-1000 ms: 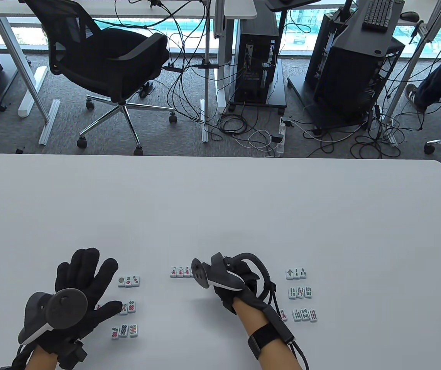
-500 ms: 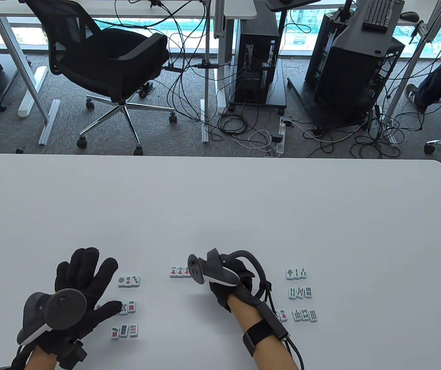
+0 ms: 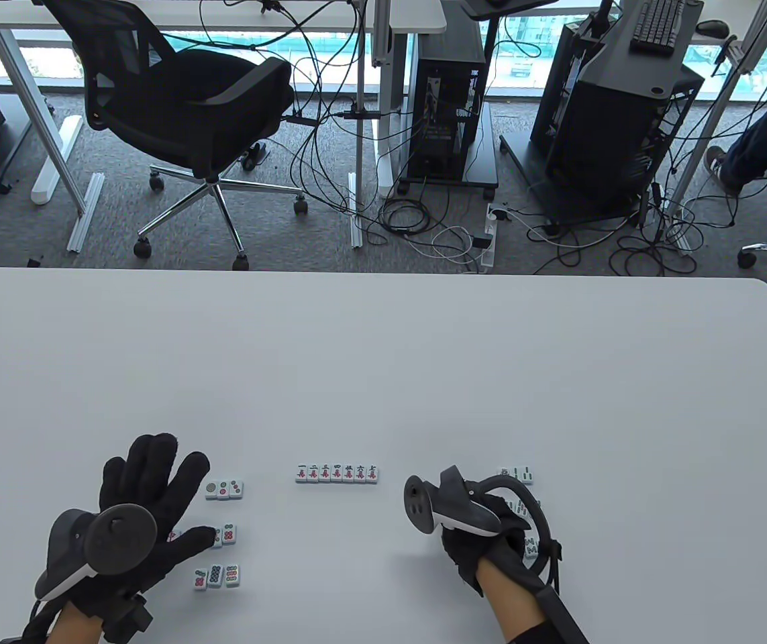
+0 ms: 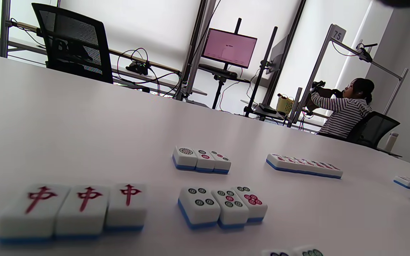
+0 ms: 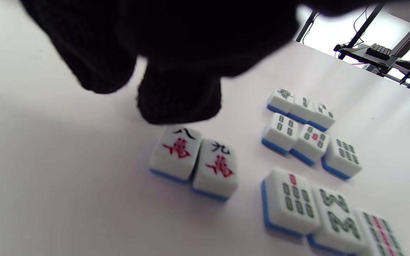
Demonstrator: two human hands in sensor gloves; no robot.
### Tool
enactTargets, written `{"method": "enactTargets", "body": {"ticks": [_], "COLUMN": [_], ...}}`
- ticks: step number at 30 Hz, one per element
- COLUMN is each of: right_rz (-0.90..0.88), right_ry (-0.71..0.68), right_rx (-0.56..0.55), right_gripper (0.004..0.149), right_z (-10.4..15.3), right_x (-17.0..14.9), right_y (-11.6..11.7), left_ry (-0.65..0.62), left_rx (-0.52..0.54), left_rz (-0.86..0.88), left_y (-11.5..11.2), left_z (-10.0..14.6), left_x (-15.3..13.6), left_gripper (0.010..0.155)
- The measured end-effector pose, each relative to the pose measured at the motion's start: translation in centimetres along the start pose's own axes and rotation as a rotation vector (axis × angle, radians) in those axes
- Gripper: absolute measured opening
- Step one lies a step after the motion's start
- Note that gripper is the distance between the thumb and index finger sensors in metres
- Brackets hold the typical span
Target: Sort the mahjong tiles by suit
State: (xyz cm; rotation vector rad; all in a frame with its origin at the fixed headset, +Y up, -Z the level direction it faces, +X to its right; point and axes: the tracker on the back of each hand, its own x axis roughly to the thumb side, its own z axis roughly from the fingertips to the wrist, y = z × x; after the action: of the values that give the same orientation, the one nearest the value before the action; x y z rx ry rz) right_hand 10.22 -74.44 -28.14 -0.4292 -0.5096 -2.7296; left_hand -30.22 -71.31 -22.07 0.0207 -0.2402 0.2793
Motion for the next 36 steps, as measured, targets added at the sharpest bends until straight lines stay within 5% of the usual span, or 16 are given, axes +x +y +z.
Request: {"method": "enactTargets", "body": {"ticks": [12,17,26,36], "right_rz": [0.161,0.098,-0.067,-0.023], "right_ry": [-0.01,-0.005,-0.036,-0.077], "right_rx": [-0.071,0.012,-0.289,-0.277], "right_gripper": [0.059,0.059,0.058,0.056], "right_z": [0.7,-0.8,-5.4,-8.4], "right_x": [0.3,0.3,3.4,6.7], "right_y": [2.5,1.2,-2.9,-3.6], "left_ry": [0.01,0.01,0.009,0.012], "left_rx": [-0.024,-0.019,-0.016,0.005], "left_rz": [-0.008,-0.002,0.007,0.028], "left_y": [-0.4,-0.3,-0.2,0.2], "left_z": [-0.1,-0.2,-0.2,-0.1], "left_x": [0.1,0.0,-0.1,-0.4], "left_gripper": [0.088,0.088,0.088,0.088]}}
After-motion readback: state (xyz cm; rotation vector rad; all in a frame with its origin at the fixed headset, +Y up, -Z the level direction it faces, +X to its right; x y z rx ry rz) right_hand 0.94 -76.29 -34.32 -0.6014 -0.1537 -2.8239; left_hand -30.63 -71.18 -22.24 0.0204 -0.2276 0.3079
